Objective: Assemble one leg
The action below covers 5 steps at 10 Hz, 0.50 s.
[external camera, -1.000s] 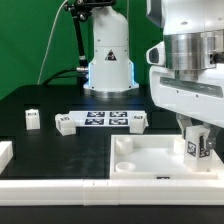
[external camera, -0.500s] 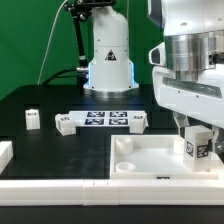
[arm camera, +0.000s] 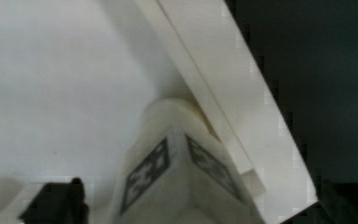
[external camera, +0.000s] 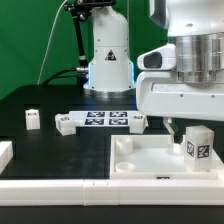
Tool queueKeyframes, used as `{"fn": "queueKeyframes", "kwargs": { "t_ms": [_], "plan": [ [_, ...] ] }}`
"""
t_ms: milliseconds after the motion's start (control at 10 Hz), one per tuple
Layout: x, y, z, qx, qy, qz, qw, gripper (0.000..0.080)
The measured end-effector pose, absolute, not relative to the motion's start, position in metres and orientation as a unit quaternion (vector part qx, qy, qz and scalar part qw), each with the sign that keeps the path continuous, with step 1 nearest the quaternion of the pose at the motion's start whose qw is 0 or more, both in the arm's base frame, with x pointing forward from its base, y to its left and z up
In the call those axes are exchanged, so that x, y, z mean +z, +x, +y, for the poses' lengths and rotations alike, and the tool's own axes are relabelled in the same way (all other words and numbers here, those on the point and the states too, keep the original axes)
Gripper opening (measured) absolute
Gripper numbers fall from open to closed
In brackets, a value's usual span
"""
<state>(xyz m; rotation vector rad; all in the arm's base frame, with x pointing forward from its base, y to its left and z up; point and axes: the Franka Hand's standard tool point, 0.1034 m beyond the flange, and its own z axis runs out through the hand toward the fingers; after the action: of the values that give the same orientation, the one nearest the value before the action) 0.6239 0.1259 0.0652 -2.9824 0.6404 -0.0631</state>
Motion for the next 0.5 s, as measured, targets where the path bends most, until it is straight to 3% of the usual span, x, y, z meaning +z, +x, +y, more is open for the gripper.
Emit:
{"fn": "queueKeyframes", "kwargs": {
  "t_ms": [500],
  "plan": [
    [0.0666,0.6258,0.1268,-0.039,-0.999,-0.018,0.014,0.0649]
  ]
}}
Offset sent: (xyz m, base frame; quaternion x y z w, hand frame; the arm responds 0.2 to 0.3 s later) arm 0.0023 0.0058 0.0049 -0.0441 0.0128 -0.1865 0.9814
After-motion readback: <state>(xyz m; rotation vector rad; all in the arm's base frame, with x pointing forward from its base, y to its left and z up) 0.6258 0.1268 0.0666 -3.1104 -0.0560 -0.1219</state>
